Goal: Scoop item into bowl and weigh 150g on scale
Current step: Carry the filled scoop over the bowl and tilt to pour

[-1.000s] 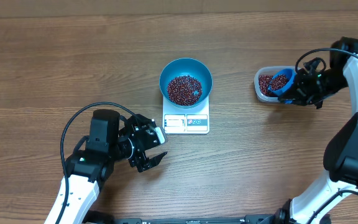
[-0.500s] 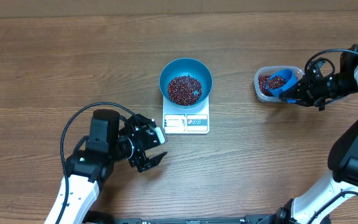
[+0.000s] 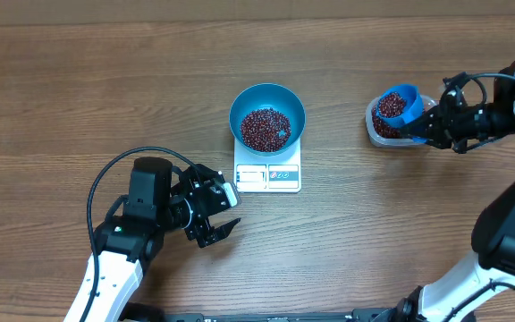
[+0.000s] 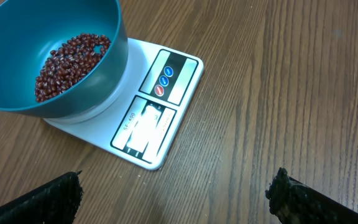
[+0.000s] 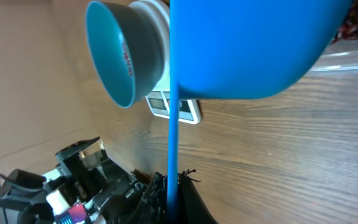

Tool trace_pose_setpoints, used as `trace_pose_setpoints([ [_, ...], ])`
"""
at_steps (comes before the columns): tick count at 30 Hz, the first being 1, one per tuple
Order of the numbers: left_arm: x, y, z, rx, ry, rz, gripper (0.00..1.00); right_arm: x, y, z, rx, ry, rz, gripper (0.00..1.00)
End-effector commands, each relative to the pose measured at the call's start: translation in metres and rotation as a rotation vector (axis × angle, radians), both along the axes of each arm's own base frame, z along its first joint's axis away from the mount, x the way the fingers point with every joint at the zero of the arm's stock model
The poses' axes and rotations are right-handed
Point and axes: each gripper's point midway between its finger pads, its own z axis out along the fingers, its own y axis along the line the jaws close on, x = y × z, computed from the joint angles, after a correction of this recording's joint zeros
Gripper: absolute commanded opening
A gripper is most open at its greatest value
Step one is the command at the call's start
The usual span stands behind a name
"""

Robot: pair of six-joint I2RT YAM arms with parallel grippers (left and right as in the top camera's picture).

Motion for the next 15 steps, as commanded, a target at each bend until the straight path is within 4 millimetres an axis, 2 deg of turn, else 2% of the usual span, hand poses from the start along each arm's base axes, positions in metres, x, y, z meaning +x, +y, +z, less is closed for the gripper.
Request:
trace_pose_setpoints([
  [1, -0.001, -0.001, -0.002, -0.003, 0.001, -0.017, 1.0, 0.005, 0.006, 0.039, -0.005, -0.141, 0.026, 0.04],
  [6, -0.001, -0.001, -0.002, -0.003, 0.001, -0.017, 0.99, 0.009, 0.024, 0.063, -0.022, -0.195, 0.078, 0.04],
  [11, -0.001, -0.001, -0.002, -0.003, 0.001, -0.017, 1.0, 0.015, 0.056, 0.084, -0.036, -0.243, 0.147, 0.04],
  [15, -0.001, -0.001, -0.002, -0.003, 0.001, -0.017, 0.99, 0.013, 0.086, 0.092, -0.038, -0.258, 0.211, 0.04],
])
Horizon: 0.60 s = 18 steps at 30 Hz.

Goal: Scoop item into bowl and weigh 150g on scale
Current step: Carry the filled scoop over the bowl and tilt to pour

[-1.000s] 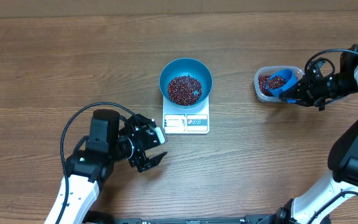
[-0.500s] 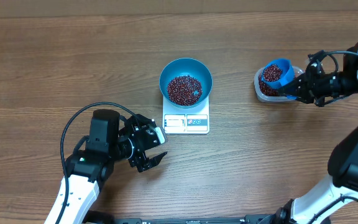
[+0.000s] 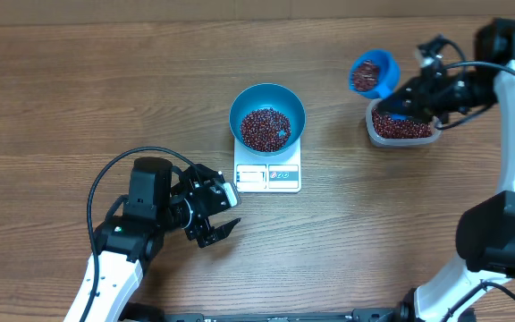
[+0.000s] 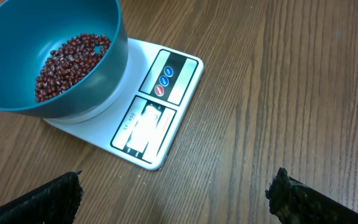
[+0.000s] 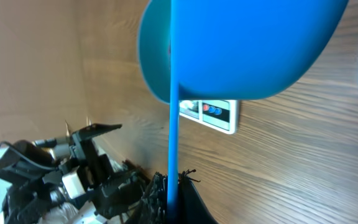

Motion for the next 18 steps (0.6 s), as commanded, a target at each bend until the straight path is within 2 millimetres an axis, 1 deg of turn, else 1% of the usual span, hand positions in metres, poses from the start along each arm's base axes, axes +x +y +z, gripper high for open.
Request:
trace_pose_setpoints([
  [1, -0.001, -0.001, -0.002, -0.002, 0.001, -0.017, 0.99, -0.005, 0.024, 0.027, 0.012, -0.066, 0.036, 0.04],
  [7, -0.001, -0.001, -0.002, -0.002, 0.001, -0.017, 1.0, -0.016, 0.065, 0.021, -0.029, -0.035, 0.121, 0.04],
  [10, -0.001, -0.001, -0.002, -0.002, 0.001, -0.017, 0.99, -0.019, 0.081, 0.012, -0.1, -0.011, 0.136, 0.04],
  [14, -0.001, -0.001, -0.002, -0.002, 0.001, -0.017, 0.99, -0.024, 0.103, 0.007, -0.15, -0.013, 0.169, 0.04],
  [18, -0.001, -0.001, -0.002, -0.002, 0.001, -0.017, 1.0, -0.023, 0.119, -0.001, -0.231, -0.023, 0.166, 0.04],
])
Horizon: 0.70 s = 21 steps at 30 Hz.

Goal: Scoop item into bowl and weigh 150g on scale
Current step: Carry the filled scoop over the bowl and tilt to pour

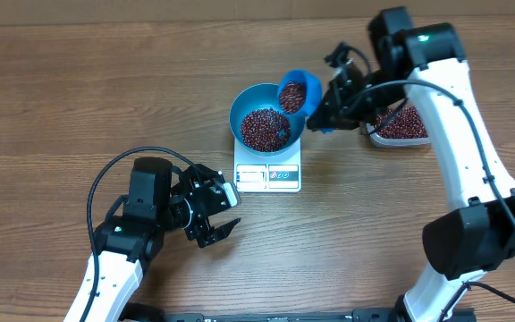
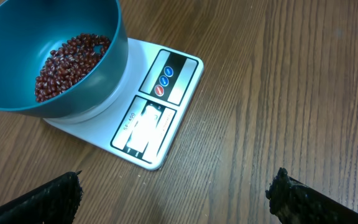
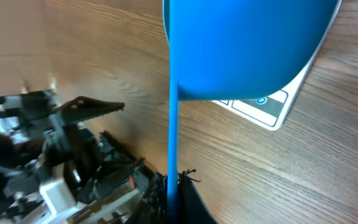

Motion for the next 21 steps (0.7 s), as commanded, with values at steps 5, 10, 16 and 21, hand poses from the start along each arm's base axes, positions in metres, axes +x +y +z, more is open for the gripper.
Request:
trace_pose_setpoints([
  [5, -0.001, -0.001, -0.002, -0.002, 0.001, -0.017, 0.99, -0.003, 0.02, 0.006, -0.157, -0.09, -0.037, 0.04],
  [10, -0.001, -0.001, -0.002, -0.002, 0.001, -0.017, 1.0, 0.0, 0.022, -0.004, -0.301, -0.133, -0.083, 0.04],
  [16, -0.001, -0.001, -0.002, -0.002, 0.001, -0.017, 1.0, 0.004, 0.019, -0.008, -0.402, -0.174, -0.125, 0.04],
  [21, -0.001, -0.001, -0.002, -0.002, 0.001, -0.017, 1.0, 0.006, 0.013, -0.01, -0.454, -0.193, -0.153, 0.04],
])
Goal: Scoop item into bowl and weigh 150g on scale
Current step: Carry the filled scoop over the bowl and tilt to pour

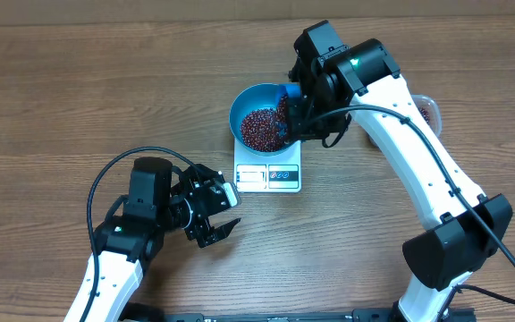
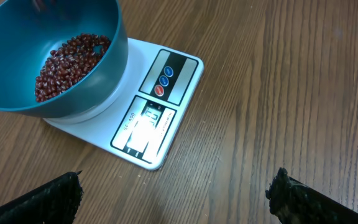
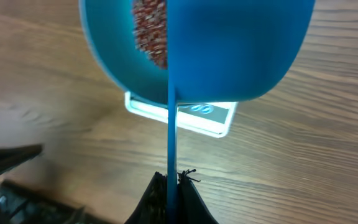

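A teal bowl (image 1: 259,119) with red beans (image 1: 259,130) stands on the white scale (image 1: 268,176). My right gripper (image 3: 173,180) is shut on the thin handle of a blue scoop (image 3: 241,50). The scoop (image 1: 291,92) is tipped over the bowl's right rim, mostly hidden under the arm in the overhead view. Beans show beside the scoop in the right wrist view. My left gripper (image 1: 220,217) rests open on the table left of and below the scale, holding nothing. In the left wrist view the bowl (image 2: 17,56) and the scale's lit display (image 2: 145,127) lie ahead.
A clear container of beans (image 1: 426,109) sits at the right, mostly hidden behind my right arm. Bare wooden table (image 1: 79,80) surrounds the scale.
My right gripper has moved further left over the bowl and the scoop is now tipped at its right rim. A blur shows at the bowl's top in the left wrist view. The left arm is unchanged.
The right gripper first held the bean-filled scoop over the container at the right. It was then higher and left of the container, then beside the bowl's upper right rim, and now tilted over the bowl. The left gripper stayed open throughout.
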Tool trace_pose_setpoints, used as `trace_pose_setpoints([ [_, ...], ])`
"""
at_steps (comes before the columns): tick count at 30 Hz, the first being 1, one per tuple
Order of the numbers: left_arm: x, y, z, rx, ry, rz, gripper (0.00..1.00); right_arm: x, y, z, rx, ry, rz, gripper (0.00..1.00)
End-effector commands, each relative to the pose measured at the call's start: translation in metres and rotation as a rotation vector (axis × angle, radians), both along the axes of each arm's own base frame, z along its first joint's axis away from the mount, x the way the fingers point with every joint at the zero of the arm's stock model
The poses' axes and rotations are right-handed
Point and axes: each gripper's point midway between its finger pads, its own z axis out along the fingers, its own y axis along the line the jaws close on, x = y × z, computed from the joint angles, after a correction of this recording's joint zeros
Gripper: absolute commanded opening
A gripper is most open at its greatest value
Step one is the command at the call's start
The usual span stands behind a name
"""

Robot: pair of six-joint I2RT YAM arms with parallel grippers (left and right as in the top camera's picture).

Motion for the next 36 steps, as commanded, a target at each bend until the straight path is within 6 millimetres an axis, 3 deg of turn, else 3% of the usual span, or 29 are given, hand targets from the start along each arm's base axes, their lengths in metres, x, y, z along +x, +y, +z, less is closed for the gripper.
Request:
trace_pose_setpoints([
  [1, -0.001, -0.001, -0.002, -0.003, 0.001, -0.017, 1.0, 0.007, -0.008, 0.023, -0.031, -0.098, -0.044, 0.04],
  [9, -0.001, -0.001, -0.002, -0.003, 0.001, -0.017, 1.0, 0.007, -0.007, 0.023, -0.033, -0.098, -0.046, 0.04],
  [25, -0.001, -0.001, -0.002, -0.003, 0.001, -0.017, 0.99, -0.007, 0.015, 0.022, -0.115, -0.148, -0.011, 0.04],
  [36, -0.001, -0.001, -0.002, -0.003, 0.001, -0.017, 1.0, -0.005, 0.011, 0.022, -0.135, -0.159, -0.026, 0.04],
])
